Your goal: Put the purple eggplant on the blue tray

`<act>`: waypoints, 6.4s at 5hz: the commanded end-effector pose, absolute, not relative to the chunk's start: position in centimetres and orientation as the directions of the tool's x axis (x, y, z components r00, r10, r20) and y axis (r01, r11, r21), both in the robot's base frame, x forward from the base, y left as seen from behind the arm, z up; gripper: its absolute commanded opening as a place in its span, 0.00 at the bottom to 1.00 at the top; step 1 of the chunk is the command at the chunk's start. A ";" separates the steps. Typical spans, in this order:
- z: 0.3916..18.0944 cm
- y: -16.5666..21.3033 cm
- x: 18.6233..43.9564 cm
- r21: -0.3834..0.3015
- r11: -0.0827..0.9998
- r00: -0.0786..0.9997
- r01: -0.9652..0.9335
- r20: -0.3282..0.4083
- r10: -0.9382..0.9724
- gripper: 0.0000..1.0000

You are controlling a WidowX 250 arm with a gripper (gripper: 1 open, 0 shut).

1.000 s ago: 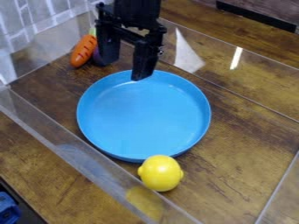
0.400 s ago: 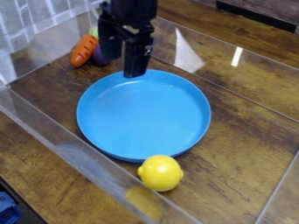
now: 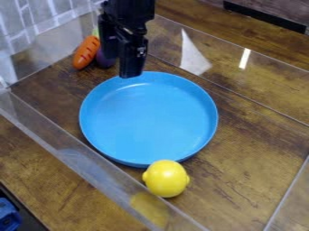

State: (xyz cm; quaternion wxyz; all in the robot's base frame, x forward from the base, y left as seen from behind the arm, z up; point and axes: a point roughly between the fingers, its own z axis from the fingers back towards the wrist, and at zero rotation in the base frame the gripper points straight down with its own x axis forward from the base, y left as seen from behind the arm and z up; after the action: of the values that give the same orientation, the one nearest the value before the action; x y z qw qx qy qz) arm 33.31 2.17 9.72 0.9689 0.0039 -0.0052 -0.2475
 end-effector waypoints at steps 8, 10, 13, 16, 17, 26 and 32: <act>12.4 5.9 36.5 0.177 0.713 0.710 0.679 0.088 -0.698 1.00; 10.5 6.1 36.6 0.181 0.685 0.681 0.706 0.094 -0.727 1.00; 9.7 6.3 36.2 0.191 0.660 0.656 0.726 0.092 -0.749 1.00; 7.0 7.0 36.0 0.199 0.568 0.564 0.799 0.080 -0.822 1.00; 6.8 7.8 36.8 0.204 0.574 0.572 0.793 0.076 -0.817 1.00; 7.5 6.0 37.4 0.208 0.460 0.451 0.863 0.093 -0.888 0.00; 3.8 5.9 36.8 0.158 0.502 0.488 0.850 0.121 -0.865 1.00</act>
State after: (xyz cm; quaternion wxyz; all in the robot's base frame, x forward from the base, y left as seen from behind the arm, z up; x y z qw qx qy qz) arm 36.03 5.31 2.55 0.8613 0.0236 -0.0786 -0.5014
